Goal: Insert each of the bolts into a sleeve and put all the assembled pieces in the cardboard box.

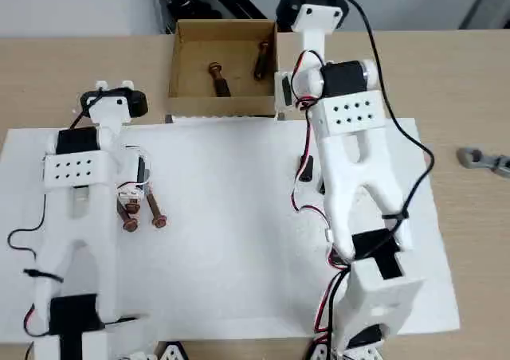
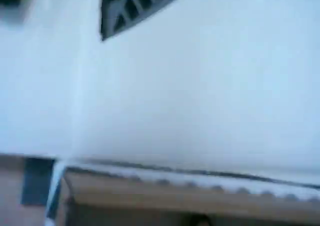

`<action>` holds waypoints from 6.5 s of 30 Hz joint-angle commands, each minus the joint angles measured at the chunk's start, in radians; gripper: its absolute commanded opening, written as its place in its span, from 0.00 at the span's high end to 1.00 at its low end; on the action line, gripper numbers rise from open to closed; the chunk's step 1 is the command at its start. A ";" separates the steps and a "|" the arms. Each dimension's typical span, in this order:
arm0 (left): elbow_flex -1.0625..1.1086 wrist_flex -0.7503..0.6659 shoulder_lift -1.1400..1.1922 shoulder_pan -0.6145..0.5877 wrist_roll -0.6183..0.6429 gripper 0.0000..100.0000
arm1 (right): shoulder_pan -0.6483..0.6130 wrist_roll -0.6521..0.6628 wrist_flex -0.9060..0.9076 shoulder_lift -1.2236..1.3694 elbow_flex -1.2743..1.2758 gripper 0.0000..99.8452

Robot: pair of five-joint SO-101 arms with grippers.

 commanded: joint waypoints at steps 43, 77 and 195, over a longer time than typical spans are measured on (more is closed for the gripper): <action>-0.041 -0.209 0.339 -0.054 -0.110 0.99 | 0.022 -0.014 0.074 -0.094 -0.046 0.85; -0.039 0.114 -0.250 0.052 -1.237 0.99 | 0.031 -0.034 0.120 -0.254 -0.049 0.98; -0.862 0.226 0.629 0.023 1.059 0.79 | 0.116 0.006 0.183 -0.392 0.235 0.98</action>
